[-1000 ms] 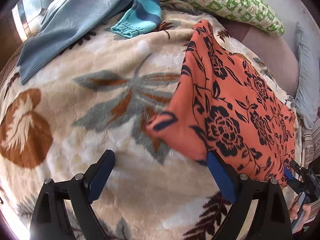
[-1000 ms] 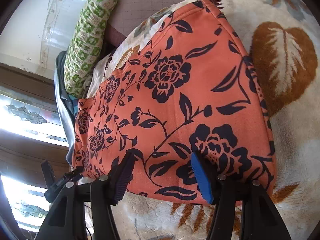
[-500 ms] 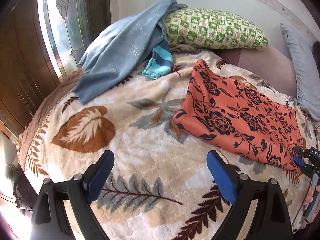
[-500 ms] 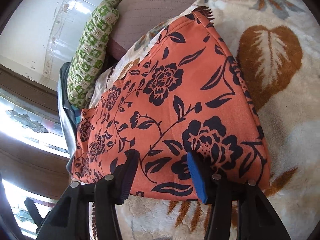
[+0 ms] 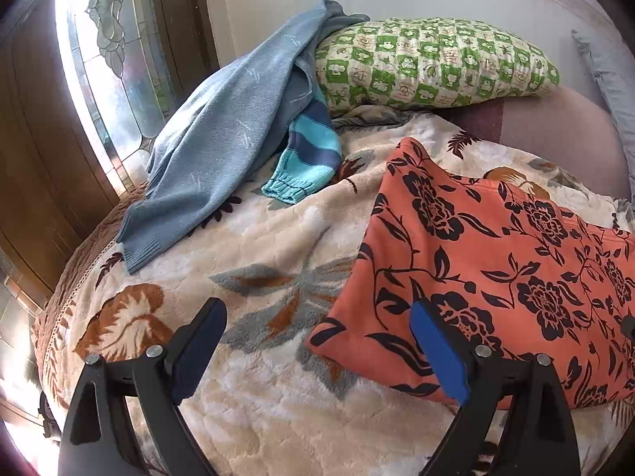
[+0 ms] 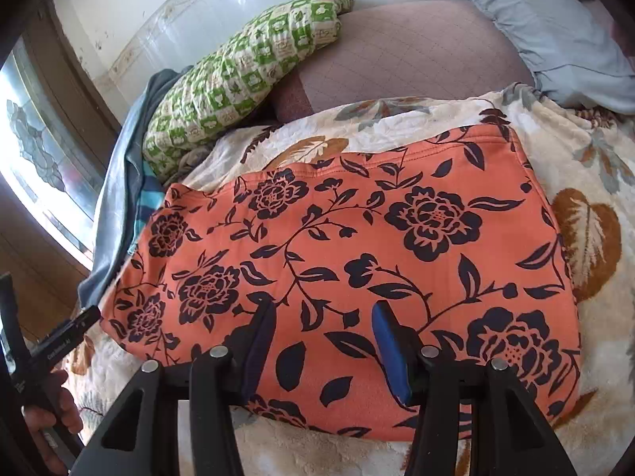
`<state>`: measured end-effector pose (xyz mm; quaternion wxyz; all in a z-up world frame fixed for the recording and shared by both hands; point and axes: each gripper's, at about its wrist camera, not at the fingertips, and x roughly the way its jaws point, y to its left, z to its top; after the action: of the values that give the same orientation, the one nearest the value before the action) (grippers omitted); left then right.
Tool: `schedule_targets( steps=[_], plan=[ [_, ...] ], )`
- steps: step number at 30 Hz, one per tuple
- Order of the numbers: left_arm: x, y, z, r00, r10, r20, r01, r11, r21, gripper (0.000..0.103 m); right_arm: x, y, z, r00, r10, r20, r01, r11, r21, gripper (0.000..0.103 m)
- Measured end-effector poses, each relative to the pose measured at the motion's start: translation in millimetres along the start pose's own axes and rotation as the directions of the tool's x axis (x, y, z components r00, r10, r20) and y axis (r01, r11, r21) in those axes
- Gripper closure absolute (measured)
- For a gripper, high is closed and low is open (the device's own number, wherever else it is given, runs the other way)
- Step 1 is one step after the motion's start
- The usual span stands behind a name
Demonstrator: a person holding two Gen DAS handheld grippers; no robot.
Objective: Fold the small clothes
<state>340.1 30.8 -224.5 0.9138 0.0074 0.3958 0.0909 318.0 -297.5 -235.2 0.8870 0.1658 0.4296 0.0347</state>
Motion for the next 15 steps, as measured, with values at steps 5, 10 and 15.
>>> schedule_targets(
  steps=[5, 10, 15],
  plan=[
    [45.2, -9.2, -12.4, 0.985, -0.035, -0.166, 0.042, 0.998, 0.037, 0.009, 36.5, 7.5, -8.8, 0.991, -0.038, -0.129, 0.03, 0.998, -0.061, 0.049],
    [47.8, 14.3, 1.3, 0.98, -0.116, -0.161, 0.104, 0.991, -0.081, 0.008, 35.7, 22.9, -12.8, 0.99, -0.107, -0.093, 0.089, 0.981, -0.175, 0.049],
    [45.1, 47.7, 3.8, 0.98, -0.133, -0.15, 0.096, 0.969, -0.229, 0.008, 22.1, 19.3, -6.2, 0.999, -0.03, -0.027, 0.027, 0.992, -0.123, 0.048]
  ],
)
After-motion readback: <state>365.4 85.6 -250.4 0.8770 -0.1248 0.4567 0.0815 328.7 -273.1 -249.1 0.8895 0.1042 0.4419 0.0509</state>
